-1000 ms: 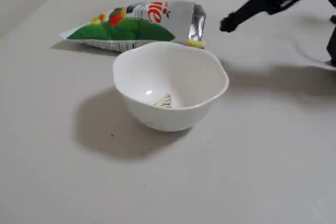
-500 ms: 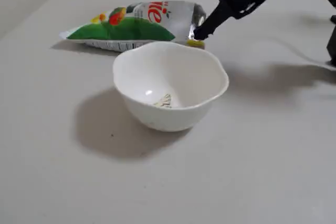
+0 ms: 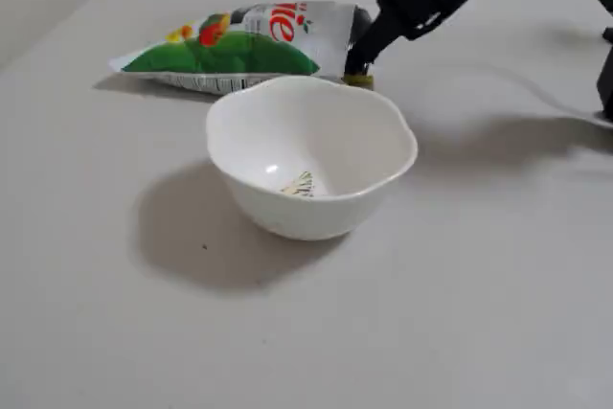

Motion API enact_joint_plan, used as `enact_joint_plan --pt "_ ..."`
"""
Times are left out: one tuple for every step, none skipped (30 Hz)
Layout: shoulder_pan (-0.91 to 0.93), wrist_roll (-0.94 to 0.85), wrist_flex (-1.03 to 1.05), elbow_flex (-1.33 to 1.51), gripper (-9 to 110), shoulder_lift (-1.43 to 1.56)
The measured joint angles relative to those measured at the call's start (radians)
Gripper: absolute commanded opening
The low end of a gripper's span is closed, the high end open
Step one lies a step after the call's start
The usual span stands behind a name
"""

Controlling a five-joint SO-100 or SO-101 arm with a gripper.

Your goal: Pick up veggie straw from inside of open veggie straw packet and place it inside the bowl on the left side of the veggie straw packet

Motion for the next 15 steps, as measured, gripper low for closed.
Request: enact_joint_plan --pt "0.0 0.0 -0.006 -0.009 15 -0.015" --pt "0.0 0.0 -0.012 -0.017 15 -0.029" --pt "0.0 0.0 -0.017 -0.023 15 -0.043" --pt "0.0 0.0 -0.021 -0.029 15 -0.054" --pt "0.0 0.0 -0.026 -0.032 15 -0.064" --pt "0.0 0.0 -0.031 -0.035 15 -0.075" --pt "0.0 0.0 -0.034 -0.037 15 -0.083" --pt "0.0 0.0 -0.038 -0.037 14 -0.089" --pt "0.0 0.0 -0.041 -0.037 13 -0.097" --pt "0.0 0.0 -0.044 -0.037 12 -0.106" --pt "0.0 0.0 -0.049 -0.041 10 -0.11" --pt "0.0 0.0 -0.051 -0.044 9 -0.117" --pt "0.0 0.0 -0.052 -0.046 7 -0.121" --pt "0.0 0.0 -0.052 -0.046 5 -0.126" --pt "0.0 0.0 -0.052 -0.049 4 -0.129"
